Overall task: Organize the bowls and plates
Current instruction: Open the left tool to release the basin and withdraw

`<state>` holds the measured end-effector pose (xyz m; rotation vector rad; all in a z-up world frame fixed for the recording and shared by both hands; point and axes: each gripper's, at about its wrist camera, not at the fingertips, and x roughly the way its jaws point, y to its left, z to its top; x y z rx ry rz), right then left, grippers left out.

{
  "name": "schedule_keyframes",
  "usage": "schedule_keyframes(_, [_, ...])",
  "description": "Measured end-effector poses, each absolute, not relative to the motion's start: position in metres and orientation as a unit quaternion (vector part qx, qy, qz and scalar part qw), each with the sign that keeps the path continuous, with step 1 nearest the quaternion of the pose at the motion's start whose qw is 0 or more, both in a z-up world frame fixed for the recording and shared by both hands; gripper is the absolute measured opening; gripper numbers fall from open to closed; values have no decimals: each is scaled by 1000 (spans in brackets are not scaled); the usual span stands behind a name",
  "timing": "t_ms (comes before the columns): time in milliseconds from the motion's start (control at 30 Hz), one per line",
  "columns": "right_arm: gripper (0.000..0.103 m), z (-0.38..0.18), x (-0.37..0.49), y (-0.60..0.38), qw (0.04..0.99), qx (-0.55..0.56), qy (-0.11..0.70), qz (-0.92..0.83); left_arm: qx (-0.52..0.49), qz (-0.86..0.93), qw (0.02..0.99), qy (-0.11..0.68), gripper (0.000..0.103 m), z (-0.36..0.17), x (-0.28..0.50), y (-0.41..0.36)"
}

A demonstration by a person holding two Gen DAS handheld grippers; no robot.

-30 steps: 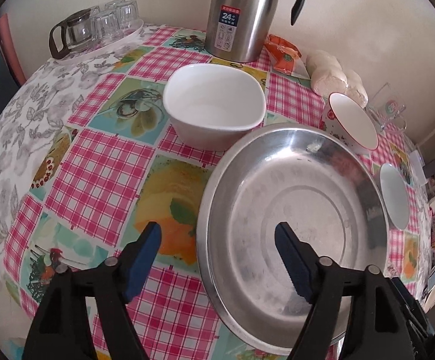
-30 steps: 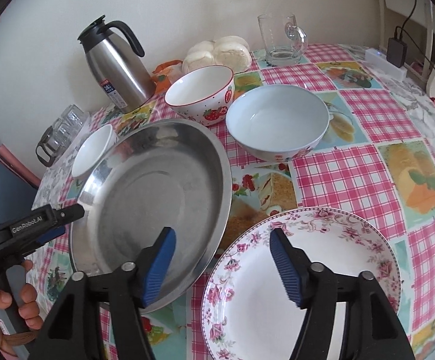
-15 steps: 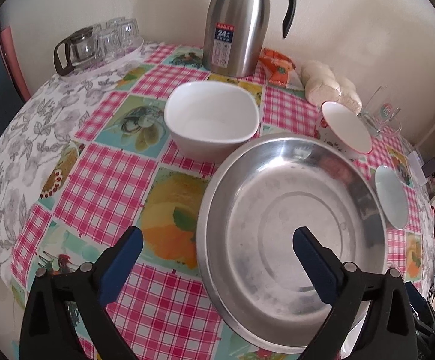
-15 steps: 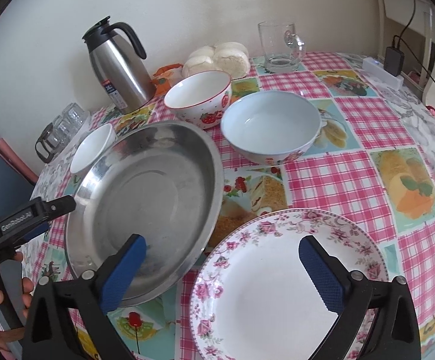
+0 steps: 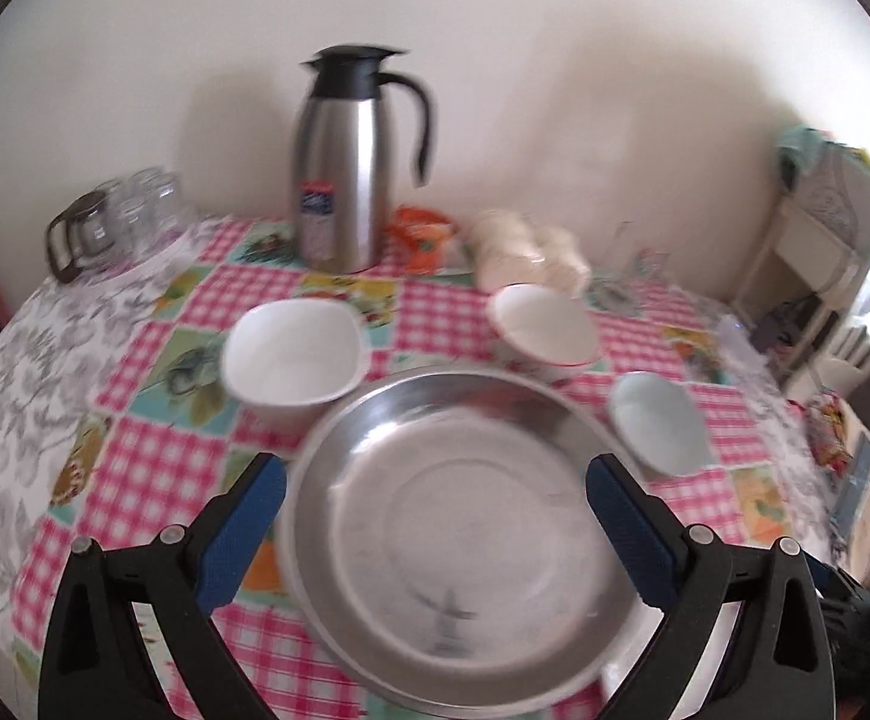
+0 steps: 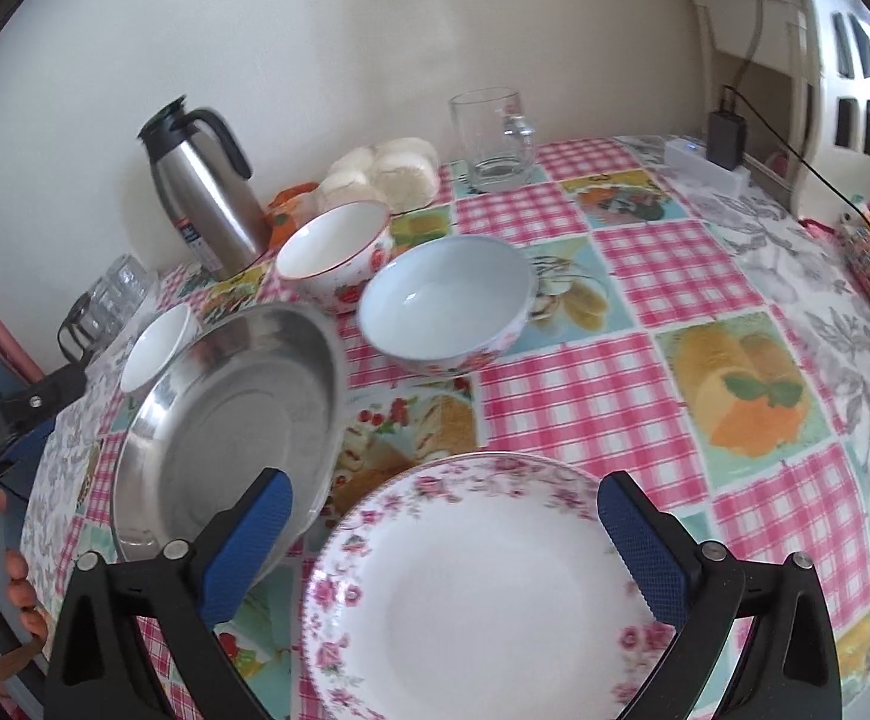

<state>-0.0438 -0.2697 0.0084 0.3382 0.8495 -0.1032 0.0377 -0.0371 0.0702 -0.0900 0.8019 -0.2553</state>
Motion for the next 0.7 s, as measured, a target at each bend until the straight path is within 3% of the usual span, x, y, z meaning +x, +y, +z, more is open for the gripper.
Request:
schedule_keyframes(467, [103,19,-82,-345,884,251,377,-111,-37,-272,854,441,100,80,-3,-114])
schedule_keyframes(700, [103,4,-82,-347,864,271,413,-101,-62,-288,796,528,100,49,-14,-135])
